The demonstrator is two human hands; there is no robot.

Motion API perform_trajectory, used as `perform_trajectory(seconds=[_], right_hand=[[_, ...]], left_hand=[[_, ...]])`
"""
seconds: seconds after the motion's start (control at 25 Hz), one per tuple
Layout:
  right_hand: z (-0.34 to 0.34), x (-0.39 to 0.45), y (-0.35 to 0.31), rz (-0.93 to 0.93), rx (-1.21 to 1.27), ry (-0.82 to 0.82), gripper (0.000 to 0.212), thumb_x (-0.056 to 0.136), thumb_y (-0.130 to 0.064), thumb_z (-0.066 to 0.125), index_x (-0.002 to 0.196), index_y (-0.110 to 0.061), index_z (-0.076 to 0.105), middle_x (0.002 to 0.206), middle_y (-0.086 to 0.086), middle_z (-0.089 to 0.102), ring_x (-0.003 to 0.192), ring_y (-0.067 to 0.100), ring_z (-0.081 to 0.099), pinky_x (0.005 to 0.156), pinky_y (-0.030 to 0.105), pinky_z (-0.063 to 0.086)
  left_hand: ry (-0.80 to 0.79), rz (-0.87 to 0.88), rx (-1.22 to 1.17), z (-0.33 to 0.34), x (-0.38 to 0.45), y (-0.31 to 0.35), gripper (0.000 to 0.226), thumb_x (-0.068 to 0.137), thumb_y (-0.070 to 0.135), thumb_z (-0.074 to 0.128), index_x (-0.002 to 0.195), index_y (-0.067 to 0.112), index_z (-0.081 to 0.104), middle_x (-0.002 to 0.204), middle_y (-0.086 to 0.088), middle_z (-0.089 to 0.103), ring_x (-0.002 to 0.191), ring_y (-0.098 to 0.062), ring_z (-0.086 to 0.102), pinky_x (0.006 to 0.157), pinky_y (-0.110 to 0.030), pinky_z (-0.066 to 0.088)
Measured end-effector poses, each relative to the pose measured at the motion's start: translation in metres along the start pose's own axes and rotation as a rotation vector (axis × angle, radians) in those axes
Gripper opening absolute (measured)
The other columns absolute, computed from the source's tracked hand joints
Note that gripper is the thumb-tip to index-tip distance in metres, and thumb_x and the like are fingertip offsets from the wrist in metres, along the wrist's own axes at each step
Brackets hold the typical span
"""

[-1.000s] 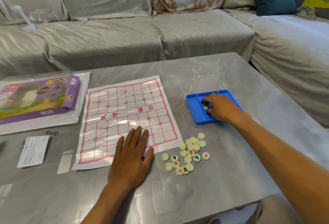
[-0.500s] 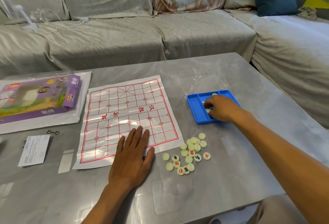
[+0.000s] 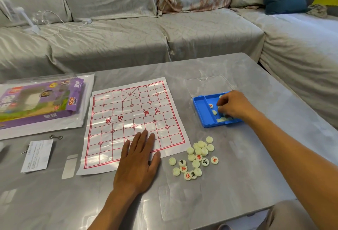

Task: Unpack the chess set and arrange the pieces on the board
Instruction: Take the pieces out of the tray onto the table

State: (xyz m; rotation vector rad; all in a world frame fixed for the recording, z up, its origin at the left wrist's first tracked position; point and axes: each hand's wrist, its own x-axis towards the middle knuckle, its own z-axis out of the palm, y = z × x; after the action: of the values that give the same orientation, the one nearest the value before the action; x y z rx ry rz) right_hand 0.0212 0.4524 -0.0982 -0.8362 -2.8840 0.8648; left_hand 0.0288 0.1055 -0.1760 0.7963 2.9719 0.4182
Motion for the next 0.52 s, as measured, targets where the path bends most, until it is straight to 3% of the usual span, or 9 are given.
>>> perform_trajectory(seconds=[0.08,0.16,0.28,0.36,0.52], right_hand=[[-0.014,-0.017,-0.01,-0.015,0.187,0.057,0.015,0.079,-0.008,0.074,0.091,-0.015,0.069,0.091,0.004,0.069,0.065,0.015,0.068,0.064,0.029,0.059],[-0.012,-0.057,-0.02,-0.161,0.227,-0.027,0.013,0.079,-0.011,0.075,0.09,-0.018,0.071,0.086,-0.003,0.069,0.062,0.009,0.067,0.06,0.02,0.055],[0.018,-0.117,-0.019,-0.304,0.034,-0.285,0.015,0.074,-0.025,0.078,0.088,-0.027,0.073,0.083,-0.011,0.069,0.069,0.004,0.063,0.064,0.018,0.052],[0.027,-0.122,-0.013,-0.268,-0.013,-0.322,0.018,0.074,-0.035,0.079,0.089,-0.029,0.072,0.084,-0.014,0.068,0.076,0.004,0.062,0.065,0.017,0.05],[0.012,-0.064,-0.008,-0.242,0.01,0.092,0.004,0.084,-0.025,0.07,0.088,-0.023,0.068,0.091,-0.008,0.067,0.074,0.005,0.055,0.066,0.018,0.038]], left_hand=[[-0.003,0.004,-0.001,-0.002,0.0,0.0,0.084,0.075,0.075,-0.02,0.15,0.039,-0.004,0.156,0.014,-0.014,0.146,-0.01,-0.012,0.118,-0.036,-0.009],[-0.012,0.016,0.01,-0.002,-0.001,0.002,0.088,0.073,0.075,-0.023,0.151,0.038,-0.003,0.157,0.014,-0.013,0.146,-0.011,-0.012,0.119,-0.037,-0.007],[-0.005,0.015,0.015,-0.005,-0.001,0.001,0.091,0.071,0.074,-0.026,0.151,0.037,-0.004,0.158,0.013,-0.013,0.146,-0.011,-0.012,0.12,-0.038,-0.005],[-0.012,0.013,0.022,-0.005,0.0,0.002,0.09,0.071,0.074,-0.026,0.151,0.037,-0.006,0.158,0.012,-0.014,0.146,-0.011,-0.014,0.12,-0.037,-0.007],[-0.004,0.01,0.013,-0.003,0.0,0.001,0.083,0.075,0.073,-0.021,0.149,0.039,-0.007,0.157,0.013,-0.014,0.145,-0.009,-0.015,0.119,-0.036,-0.009]])
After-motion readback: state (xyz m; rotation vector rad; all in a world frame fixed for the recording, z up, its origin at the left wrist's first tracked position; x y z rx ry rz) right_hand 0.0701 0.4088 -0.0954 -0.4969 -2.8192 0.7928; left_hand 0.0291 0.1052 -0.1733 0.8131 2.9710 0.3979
